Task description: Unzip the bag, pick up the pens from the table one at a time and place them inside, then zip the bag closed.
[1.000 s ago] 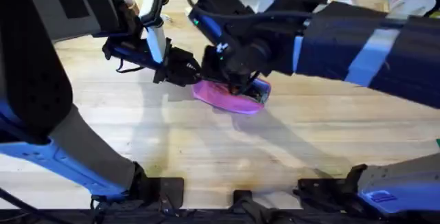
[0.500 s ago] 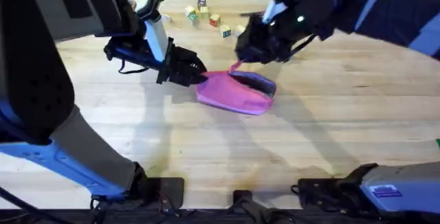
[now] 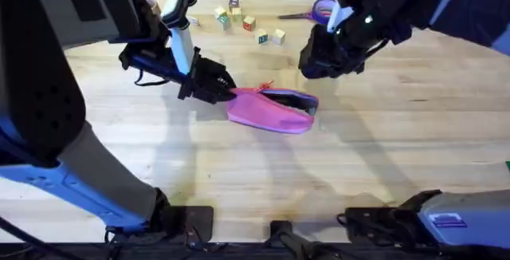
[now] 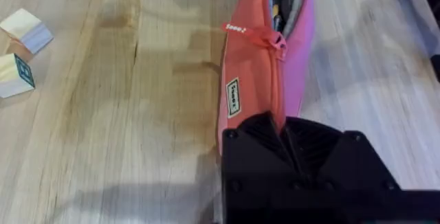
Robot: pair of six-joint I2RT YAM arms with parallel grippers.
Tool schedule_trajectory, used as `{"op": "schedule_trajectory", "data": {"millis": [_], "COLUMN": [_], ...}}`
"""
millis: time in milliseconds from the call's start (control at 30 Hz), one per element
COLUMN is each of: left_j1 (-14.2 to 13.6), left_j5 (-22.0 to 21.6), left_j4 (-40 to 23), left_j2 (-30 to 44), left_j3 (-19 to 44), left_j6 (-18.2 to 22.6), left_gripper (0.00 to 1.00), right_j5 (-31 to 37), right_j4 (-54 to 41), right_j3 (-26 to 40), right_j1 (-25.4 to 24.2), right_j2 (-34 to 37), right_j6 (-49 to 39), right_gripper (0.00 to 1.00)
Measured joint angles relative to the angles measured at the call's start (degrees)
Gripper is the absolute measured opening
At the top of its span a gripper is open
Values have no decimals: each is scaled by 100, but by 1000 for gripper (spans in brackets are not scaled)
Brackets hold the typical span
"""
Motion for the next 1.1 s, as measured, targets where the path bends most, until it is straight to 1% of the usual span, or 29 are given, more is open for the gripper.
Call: {"op": "schedule_trajectory", "data": {"millis": [67, 100, 133, 300, 333, 400, 700, 1100], "left_j1": [1, 2, 0, 2, 0, 2, 2, 2], "left_j5": [-2, -2, -2, -4, -4, -4, -4, -5], "left_j4": [-1, -4, -7, -9, -9, -9, -9, -9], "left_j2": [1, 0, 0, 0, 0, 0, 0, 0], "left_j3": [0, 0, 0, 0, 0, 0, 0, 0], "left_j6": [-1, -2, -2, -1, -2, -1, -1, 0], "left_gripper": [42, 42, 42, 42, 42, 42, 42, 42], "right_j5": [-151, -252, -318, -573, -622, -717, -875, -877], "right_j4": [133, 157, 158, 177, 212, 302, 880, 963], "right_j3": [0, 0, 0, 0, 0, 0, 0, 0], "right_j1": [35, 60, 75, 123, 129, 150, 230, 324], "right_j2": [-66, -113, -155, -269, -269, -269, -258, 152], "right_j6": [-316, -454, -575, -963, -1019, -1058, -1149, -1329], "right_gripper": [30, 70, 198, 918, 978, 996, 997, 997]}}
